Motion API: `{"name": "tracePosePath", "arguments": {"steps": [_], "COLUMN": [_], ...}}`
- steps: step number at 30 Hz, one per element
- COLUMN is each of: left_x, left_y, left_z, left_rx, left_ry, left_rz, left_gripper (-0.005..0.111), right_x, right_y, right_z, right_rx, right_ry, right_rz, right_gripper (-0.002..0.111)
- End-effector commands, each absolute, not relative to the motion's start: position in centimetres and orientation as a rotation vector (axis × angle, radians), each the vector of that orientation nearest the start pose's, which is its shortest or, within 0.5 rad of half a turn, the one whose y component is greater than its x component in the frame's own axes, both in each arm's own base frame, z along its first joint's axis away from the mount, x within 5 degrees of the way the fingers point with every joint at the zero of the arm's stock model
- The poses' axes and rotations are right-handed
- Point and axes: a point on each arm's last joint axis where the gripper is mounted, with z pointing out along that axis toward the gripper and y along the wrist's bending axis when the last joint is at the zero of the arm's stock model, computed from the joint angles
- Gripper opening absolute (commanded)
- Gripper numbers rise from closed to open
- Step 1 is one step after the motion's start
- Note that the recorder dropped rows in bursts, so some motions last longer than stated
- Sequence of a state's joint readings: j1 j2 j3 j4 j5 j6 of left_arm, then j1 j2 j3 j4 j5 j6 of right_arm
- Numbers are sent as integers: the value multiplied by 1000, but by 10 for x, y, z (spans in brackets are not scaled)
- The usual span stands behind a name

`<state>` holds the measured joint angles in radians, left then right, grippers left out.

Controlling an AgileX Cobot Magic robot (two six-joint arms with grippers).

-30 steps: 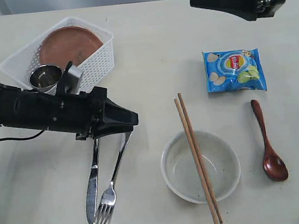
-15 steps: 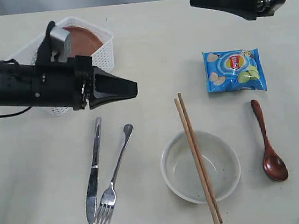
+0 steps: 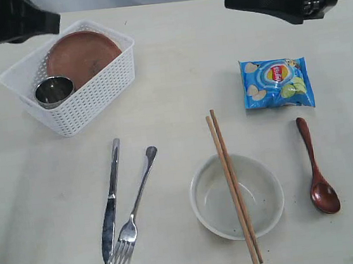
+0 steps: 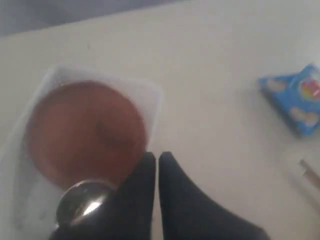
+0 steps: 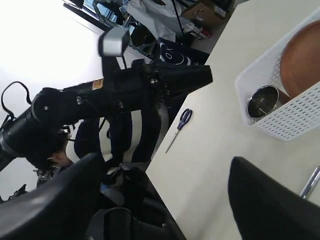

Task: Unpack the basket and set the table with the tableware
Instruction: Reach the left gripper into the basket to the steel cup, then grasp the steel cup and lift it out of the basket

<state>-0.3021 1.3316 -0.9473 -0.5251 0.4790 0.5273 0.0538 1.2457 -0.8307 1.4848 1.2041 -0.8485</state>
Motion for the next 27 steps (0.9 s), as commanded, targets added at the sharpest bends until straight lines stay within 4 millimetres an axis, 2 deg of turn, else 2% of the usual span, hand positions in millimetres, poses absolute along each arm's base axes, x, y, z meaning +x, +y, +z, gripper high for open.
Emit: {"name": "tracePosePath", "arguments": {"steps": [1,4,6,10,14,16,21,23,27], "left_x": [284,304,316,334,342,344,347,347,347], "left_y": [-95,-100,-103,-106,-102,-99,-101,-102,-104], "left_z": [273,257,249,226,208,203,204,201,189], "left_rx": [674,705,719,773,849,869,843,837,837], "left_ry": [2491,2569,2597,2687,2741,2743,2718,2728,2784], "left_rz": [-130,-100,-91,-49,62,114,91,78,60], "left_gripper": [25,47,53,52,50,50,49,45,31], "right_x": [213,213,213,213,212,212,213,213,214], "right_y": [95,95,95,95,95,95,95,95,94], "right_z": [327,327,326,326,326,326,325,325,325], "right_rx": [-347,-350,-352,-357,-359,-365,-364,-362,-357], "right_ry": [2069,2073,2074,2081,2082,2081,2079,2079,2078], "right_rz": [1541,1537,1536,1530,1528,1524,1513,1510,1494], "right_gripper": [68,68,68,68,68,68,68,68,68]}}
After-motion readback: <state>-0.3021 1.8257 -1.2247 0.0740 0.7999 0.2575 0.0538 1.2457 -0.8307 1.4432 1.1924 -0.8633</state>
